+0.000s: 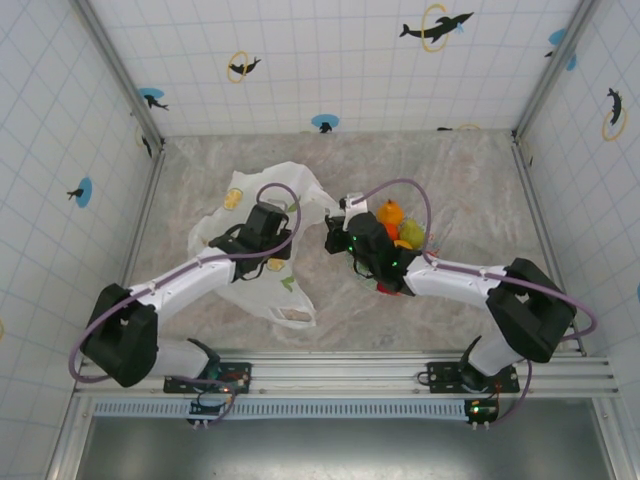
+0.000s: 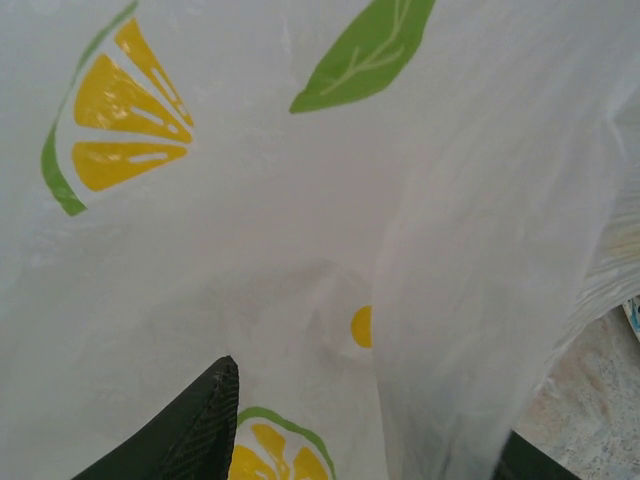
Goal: Place the fruits into the plastic bag
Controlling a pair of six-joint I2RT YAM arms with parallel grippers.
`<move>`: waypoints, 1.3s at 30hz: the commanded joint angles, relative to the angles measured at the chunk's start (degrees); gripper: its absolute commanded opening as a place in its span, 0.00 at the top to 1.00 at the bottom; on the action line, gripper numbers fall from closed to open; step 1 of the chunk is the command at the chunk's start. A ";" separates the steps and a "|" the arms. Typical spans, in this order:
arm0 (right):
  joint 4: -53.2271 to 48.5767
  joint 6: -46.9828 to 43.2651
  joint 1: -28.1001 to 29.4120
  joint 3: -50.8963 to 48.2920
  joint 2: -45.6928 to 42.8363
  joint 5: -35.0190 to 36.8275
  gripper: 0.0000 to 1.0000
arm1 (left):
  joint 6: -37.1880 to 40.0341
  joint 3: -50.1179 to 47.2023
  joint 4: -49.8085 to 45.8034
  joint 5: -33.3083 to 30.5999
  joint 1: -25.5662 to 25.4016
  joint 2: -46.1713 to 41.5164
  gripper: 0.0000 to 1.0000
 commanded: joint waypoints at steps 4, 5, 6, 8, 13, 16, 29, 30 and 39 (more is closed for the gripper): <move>0.91 3.17 -0.69 2.48 -2.10 -0.95 1.00 | -0.23 0.57 0.02 -3.02 -1.12 3.72 0.51; 0.87 3.25 -0.79 2.42 -2.10 -1.21 1.00 | -0.45 0.65 -0.28 -4.25 -1.25 4.25 0.51; 0.91 3.26 -0.83 2.47 -2.01 -1.48 1.00 | -0.78 0.82 -0.40 -5.42 -1.22 4.71 0.52; 0.52 2.90 -0.87 2.45 -1.93 -1.73 1.00 | -1.13 1.04 -0.39 -7.10 -1.22 5.26 0.54; -2.47 -1.06 -1.59 2.33 -1.53 -1.86 1.00 | -0.34 2.37 -1.23 -6.84 -1.25 5.04 0.82; -8.25 -4.67 -3.33 4.79 0.31 -2.03 1.00 | 0.37 4.63 -3.63 -3.23 -1.20 2.73 1.00; -25.56 -17.23 -6.71 15.22 4.17 -7.25 0.76 | -1.54 14.85 -13.89 17.14 7.85 -3.46 1.00; -26.39 -17.54 -6.74 15.33 3.72 -7.88 0.70 | -1.73 15.18 -14.11 17.39 8.19 -3.30 1.00; -28.86 -16.33 -8.53 8.09 -7.67 -15.95 0.19 | -3.58 16.30 -16.08 17.52 9.16 -1.58 1.00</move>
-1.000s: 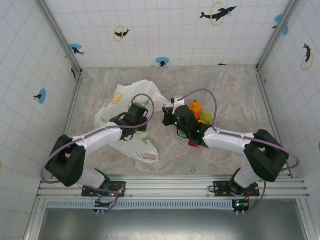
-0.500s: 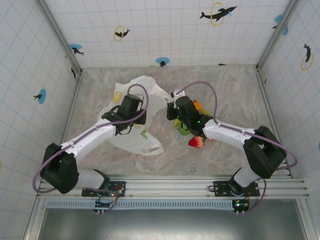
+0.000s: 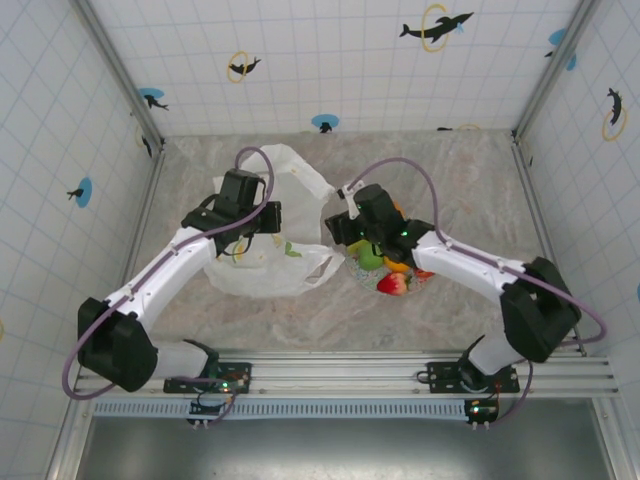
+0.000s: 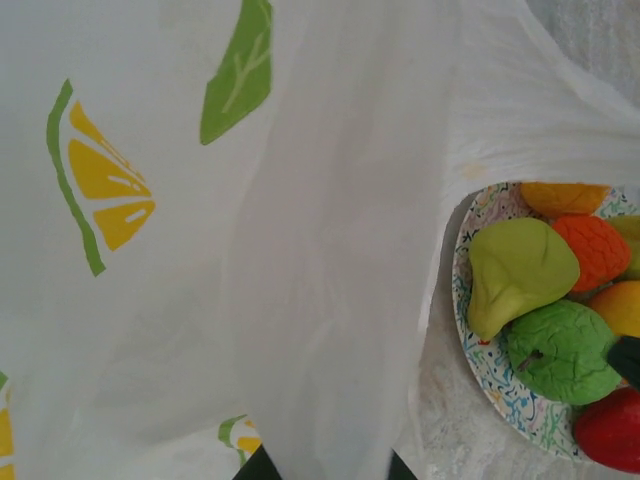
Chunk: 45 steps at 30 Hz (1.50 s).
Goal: Place the fruits into the plastic bag
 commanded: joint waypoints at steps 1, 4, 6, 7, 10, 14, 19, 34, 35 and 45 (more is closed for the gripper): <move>-1.27 1.04 -1.07 -4.08 -6.71 -5.55 0.16 | -1.77 1.48 -2.01 1.66 0.51 0.70 1.00; -1.75 2.38 -1.62 -7.55 -10.81 -7.16 0.12 | -2.18 1.26 -1.76 1.48 0.57 1.08 1.00; -3.03 2.79 -1.79 -9.28 -13.09 -6.45 0.12 | -2.40 1.14 -1.58 1.44 0.54 1.27 1.00; -4.09 2.96 -1.92 -10.09 -14.41 -5.41 0.11 | -2.52 1.11 -1.56 1.44 0.56 1.40 1.00; -9.58 4.60 -2.26 -11.82 -17.67 -0.35 0.13 | -3.08 0.86 -1.20 1.25 0.55 1.53 1.00; -18.47 7.87 -2.01 -13.59 -21.46 6.36 0.14 | -3.50 0.47 -0.61 1.54 0.57 1.54 1.00; -24.24 14.57 -1.85 -18.34 -25.32 8.21 0.14 | -3.42 0.09 -0.46 1.18 0.51 1.45 1.00; -13.21 30.78 -4.17 -31.15 -23.89 3.94 0.13 | -3.07 -0.80 1.11 2.72 0.55 1.47 1.00; -12.06 31.12 -4.46 -31.74 -23.77 3.31 0.13 | -3.04 -0.90 1.36 2.75 0.57 1.36 1.00; -5.87 33.02 -6.02 -34.64 -22.03 -1.29 0.20 | -2.77 -1.51 2.12 3.05 0.55 1.36 1.00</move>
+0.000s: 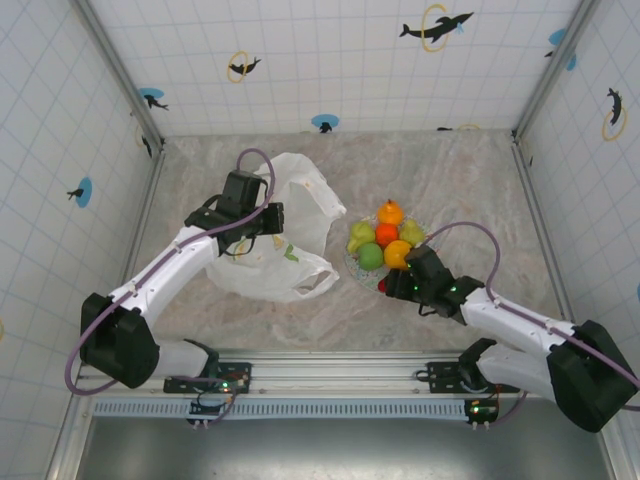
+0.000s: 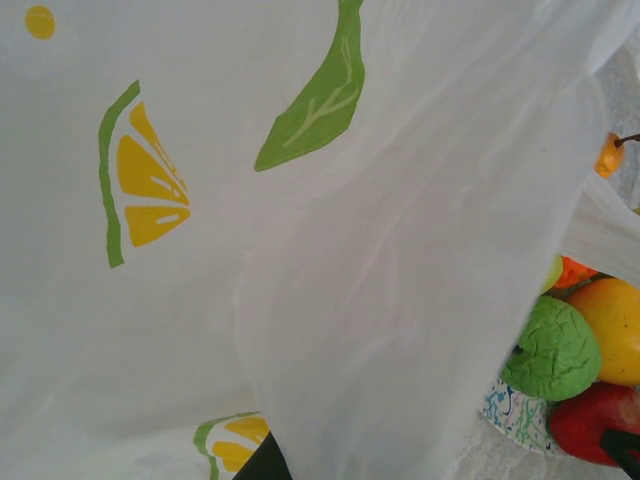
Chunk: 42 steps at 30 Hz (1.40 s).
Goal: Place the fruits into the plastic bag
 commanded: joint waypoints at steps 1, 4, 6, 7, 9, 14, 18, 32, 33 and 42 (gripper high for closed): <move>4.08 1.34 -0.27 -1.61 1.01 -1.46 0.21 | -0.28 -0.89 1.01 0.96 0.44 0.37 1.00; 5.27 1.20 -0.60 -2.10 2.02 -2.25 0.23 | -0.29 -1.04 0.98 1.21 0.49 0.46 1.00; 5.66 1.11 -0.70 -2.21 2.47 -2.34 0.24 | -0.20 -1.08 1.06 1.26 0.45 0.46 1.00; 5.79 1.03 -0.74 -2.34 2.58 -2.38 0.24 | -0.20 -1.13 1.06 1.43 0.44 0.43 1.00; 6.11 0.77 -0.84 -2.60 2.77 -2.25 0.26 | -0.17 -1.24 1.21 1.40 0.44 0.38 1.00; 6.77 0.20 -1.08 -3.68 2.56 -2.58 0.33 | -0.19 -1.64 1.45 1.63 0.45 0.37 1.00; 6.03 -0.24 -1.17 -4.18 1.00 -2.60 0.42 | -0.17 -1.53 1.44 1.84 0.49 0.29 1.00; 6.52 -7.16 2.34 -1.95 -12.69 -7.51 0.61 | -0.31 -1.93 0.69 2.78 0.44 -1.03 1.00; 8.29 -8.25 3.40 -1.33 -12.85 -7.70 0.62 | -0.37 -2.00 0.78 3.40 0.44 -1.11 1.00; 21.90 -20.07 10.71 4.19 -2.30 -5.68 0.62 | -0.63 -1.67 -0.73 7.30 0.45 -2.08 1.00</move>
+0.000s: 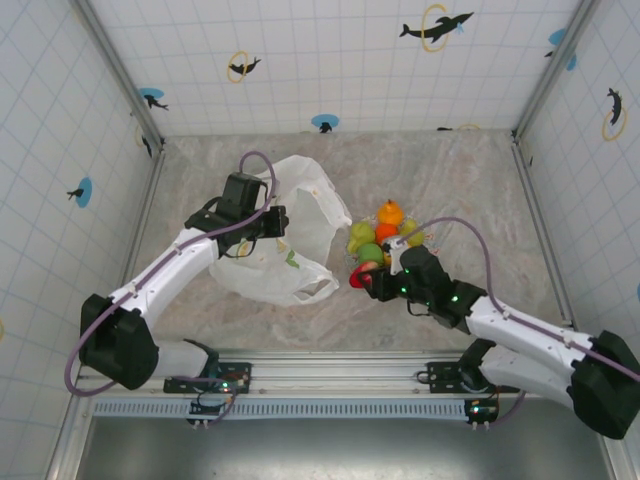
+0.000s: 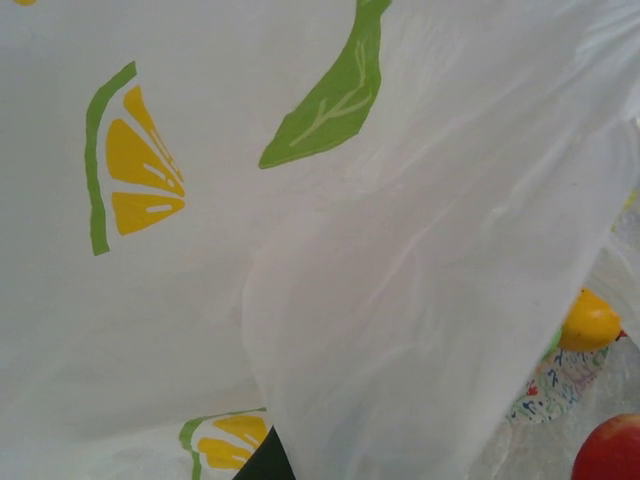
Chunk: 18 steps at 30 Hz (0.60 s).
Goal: Place the fruits into the plastic bag
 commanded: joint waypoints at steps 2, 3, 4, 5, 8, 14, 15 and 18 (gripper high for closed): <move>11.68 -8.90 2.31 2.62 5.40 1.47 0.62 | -0.92 -0.16 -1.49 3.35 0.49 -1.82 1.00; 12.98 -10.14 2.80 3.09 6.89 1.49 0.62 | -1.15 0.00 -1.57 4.01 0.44 -1.84 1.00; 13.93 -11.31 3.36 3.55 8.20 1.25 0.62 | -1.40 0.21 -1.81 4.48 0.44 -1.86 1.00; 14.93 -12.61 4.15 3.95 9.44 1.53 0.62 | -1.86 0.54 -1.89 4.82 0.44 -1.87 1.00; 17.85 -16.09 6.54 3.75 11.33 3.34 0.62 | -3.55 1.03 -1.93 4.95 0.44 -1.76 1.00; 25.33 -18.66 8.55 1.76 14.18 5.66 0.62 | -5.56 0.94 -1.41 5.78 0.44 -1.12 1.00; 25.76 -19.46 9.02 2.22 15.05 6.39 0.62 | -5.80 0.99 -1.23 6.21 0.42 -1.03 1.00; 26.97 -22.10 10.70 3.49 17.69 9.30 0.62 | -7.04 1.07 -0.65 6.99 0.44 -0.90 1.00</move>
